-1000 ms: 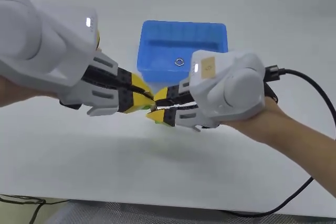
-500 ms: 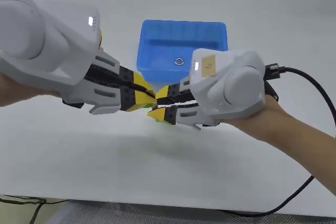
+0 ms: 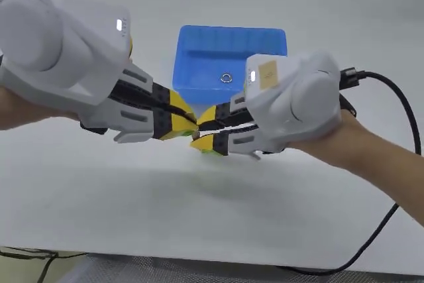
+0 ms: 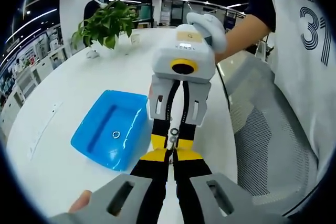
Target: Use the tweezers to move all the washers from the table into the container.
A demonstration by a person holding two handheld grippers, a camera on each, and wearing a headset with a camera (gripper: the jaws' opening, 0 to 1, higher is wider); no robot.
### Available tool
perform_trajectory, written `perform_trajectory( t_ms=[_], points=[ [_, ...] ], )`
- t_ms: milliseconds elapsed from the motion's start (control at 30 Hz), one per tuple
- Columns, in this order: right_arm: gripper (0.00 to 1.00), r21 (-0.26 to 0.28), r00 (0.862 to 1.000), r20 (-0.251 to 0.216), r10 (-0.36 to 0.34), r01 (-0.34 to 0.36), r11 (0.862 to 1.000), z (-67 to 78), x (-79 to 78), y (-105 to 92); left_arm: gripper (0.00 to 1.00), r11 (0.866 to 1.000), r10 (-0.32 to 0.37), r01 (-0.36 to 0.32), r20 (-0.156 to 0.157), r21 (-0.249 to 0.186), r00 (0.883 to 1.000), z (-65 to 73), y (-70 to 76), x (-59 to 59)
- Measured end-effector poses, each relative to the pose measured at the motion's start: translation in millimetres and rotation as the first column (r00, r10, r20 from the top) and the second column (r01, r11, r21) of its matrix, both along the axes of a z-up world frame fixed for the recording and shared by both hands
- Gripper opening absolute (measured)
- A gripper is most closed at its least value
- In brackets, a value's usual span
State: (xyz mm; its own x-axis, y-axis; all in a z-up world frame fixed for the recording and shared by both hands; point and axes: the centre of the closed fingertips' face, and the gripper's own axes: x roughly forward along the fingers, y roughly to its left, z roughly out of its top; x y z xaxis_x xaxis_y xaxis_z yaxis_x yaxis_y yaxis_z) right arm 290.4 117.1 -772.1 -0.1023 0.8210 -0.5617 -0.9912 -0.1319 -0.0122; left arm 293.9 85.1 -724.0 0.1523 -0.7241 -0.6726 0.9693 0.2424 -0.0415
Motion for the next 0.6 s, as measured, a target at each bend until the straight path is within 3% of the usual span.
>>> perform_trajectory(
  t_ms=[233,600],
  points=[
    [0.11,0.006,0.999,-0.032,-0.014,0.014,1.0,-0.2,1.8,0.6,0.07,1.0,-0.008,0.008,-0.003,-0.003,1.0,-0.4,-0.4,-0.5],
    [0.09,-0.01,0.999,-0.029,-0.029,0.029,1.0,-1.8,3.4,1.6,0.07,1.0,-0.013,0.013,-0.01,0.008,1.0,-3.9,1.3,4.1]
  ],
)
